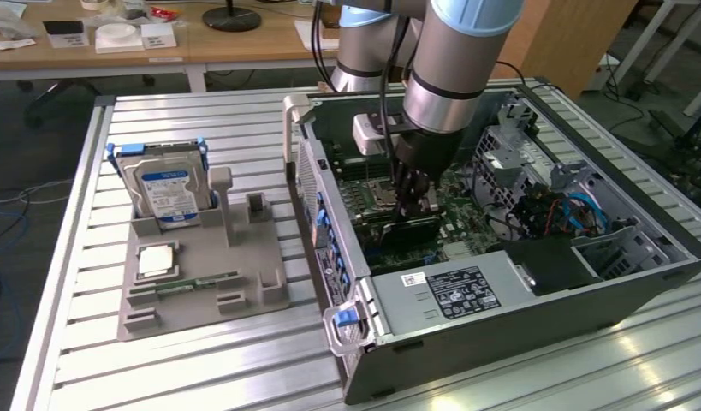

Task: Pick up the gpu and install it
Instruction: 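Press down on the gpu until it lock into place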

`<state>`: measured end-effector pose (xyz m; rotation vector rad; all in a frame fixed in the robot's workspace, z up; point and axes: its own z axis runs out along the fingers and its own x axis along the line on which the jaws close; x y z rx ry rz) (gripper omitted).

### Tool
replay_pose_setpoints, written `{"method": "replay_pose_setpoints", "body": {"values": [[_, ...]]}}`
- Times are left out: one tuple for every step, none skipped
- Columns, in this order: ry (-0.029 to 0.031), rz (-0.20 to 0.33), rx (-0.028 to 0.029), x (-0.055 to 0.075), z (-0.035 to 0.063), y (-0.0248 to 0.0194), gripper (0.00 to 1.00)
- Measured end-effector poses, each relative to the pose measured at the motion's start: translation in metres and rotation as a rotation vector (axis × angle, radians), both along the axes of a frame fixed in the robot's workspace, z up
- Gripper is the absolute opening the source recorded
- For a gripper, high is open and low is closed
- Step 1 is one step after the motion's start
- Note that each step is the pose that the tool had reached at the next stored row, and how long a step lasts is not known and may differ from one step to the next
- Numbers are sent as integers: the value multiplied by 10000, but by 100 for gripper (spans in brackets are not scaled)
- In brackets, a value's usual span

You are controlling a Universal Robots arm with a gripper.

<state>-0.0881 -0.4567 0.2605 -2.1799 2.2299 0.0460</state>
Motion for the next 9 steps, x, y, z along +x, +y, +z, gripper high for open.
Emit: {"method": "replay_pose_setpoints", "body": {"values": [[0,0,1,0,-1,0,11],[-2,0,3,0,-2,0,11],[-2,-1,5,0,-3,1,11],[-3,-1,6,-1,-3,1,11],[-2,-1,2,-2,-8,0,11],[-1,-1,-1,-3,-10,0,11],[0,-1,-1,-3,-10,0,11],[-1,0,1,-3,-11,0,11],[-1,-1,4,-3,-12,0,11]]}}
